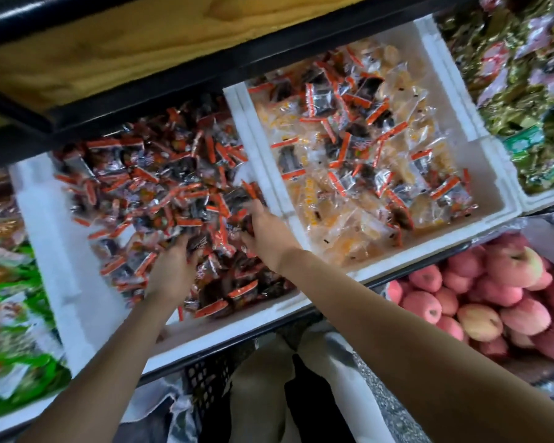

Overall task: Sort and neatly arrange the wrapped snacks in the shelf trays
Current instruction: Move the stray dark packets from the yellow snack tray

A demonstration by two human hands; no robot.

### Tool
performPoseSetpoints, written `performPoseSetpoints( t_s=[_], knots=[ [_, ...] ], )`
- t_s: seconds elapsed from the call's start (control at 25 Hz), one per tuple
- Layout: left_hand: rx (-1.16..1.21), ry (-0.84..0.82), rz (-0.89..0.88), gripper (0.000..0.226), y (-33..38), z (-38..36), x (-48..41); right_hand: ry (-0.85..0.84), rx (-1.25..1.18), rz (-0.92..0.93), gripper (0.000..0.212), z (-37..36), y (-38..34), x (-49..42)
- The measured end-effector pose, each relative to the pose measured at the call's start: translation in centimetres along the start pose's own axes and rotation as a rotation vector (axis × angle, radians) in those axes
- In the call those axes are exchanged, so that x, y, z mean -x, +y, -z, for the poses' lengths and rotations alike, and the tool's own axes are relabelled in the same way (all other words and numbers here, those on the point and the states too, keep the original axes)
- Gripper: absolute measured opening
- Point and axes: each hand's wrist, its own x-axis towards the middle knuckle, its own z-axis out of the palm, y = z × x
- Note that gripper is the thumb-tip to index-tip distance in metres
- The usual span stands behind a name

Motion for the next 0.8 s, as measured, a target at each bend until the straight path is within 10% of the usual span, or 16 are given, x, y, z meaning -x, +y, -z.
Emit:
performPoseSetpoints(
  t_s=[0.28,0.48,0.8],
  knots=[
    [-0.254,0.047,-0.076,0.047,0.1,-0.2,-0.8,-0.223,0.286,0.102,0.06,-1.6,2.5,0.5],
    [-0.182,0.046,-0.282,0.039,6.0,-1.4,-0.1,0.081,0.407,0.262,0.025,2.8,7.0,5.0],
    [-0.067,-0.178,-0.591,0.049,19.0,-7.8,-1.5,0.145,0.429,-0.415,0.046,12.8,19.7,7.6]
  ],
)
